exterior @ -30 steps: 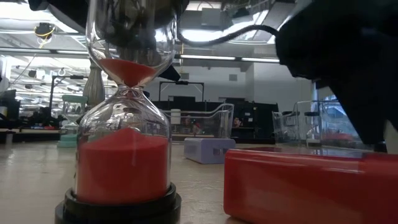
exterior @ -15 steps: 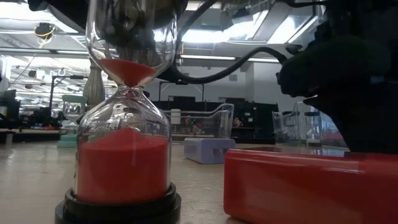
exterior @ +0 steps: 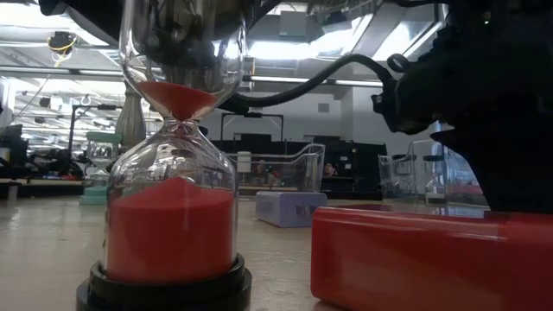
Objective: Pick & Place Office items
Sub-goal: Put the blue digital clock into the gray bin
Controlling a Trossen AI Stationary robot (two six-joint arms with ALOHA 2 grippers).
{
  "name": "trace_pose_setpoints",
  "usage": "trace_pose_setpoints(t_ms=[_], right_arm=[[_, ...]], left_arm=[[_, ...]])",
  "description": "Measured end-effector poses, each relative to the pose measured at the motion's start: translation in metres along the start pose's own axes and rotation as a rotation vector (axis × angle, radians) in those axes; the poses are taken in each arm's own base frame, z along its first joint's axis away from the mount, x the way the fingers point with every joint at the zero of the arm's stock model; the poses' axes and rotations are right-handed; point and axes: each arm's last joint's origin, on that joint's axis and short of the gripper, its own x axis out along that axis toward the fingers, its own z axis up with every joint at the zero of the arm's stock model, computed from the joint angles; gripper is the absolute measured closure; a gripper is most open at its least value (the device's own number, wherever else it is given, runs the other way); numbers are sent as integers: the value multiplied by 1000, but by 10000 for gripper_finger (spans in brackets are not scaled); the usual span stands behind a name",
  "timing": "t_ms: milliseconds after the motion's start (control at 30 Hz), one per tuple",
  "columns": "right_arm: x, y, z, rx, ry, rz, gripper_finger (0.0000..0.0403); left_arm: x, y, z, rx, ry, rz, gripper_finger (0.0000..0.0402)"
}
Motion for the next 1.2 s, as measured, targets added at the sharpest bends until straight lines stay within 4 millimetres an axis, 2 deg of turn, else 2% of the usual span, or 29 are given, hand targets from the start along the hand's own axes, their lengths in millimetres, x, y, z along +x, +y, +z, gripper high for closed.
trace_pose_setpoints(t_ms=[267,467,700,900,1033,1200], right_arm=[[0,1,0,-40,-5,12,249],[-6,-2,0,-93,-19,11,239],[-62,-23,-3,-90,-165,75,244],[-111,-59,-14,-55,-269,74,239],[-128,-80,-30,-10,-235,28,238],[-129,-90,-54,26,-181,-40,238]], left_arm=[[0,0,0,0,0,0,158],[0,0,0,0,0,0,158],[0,0,0,-1,0,0,158],[0,0,0,-26,0,0,158],[0,0,0,-40,0,0,158],[0,0,0,-53,0,0,158]])
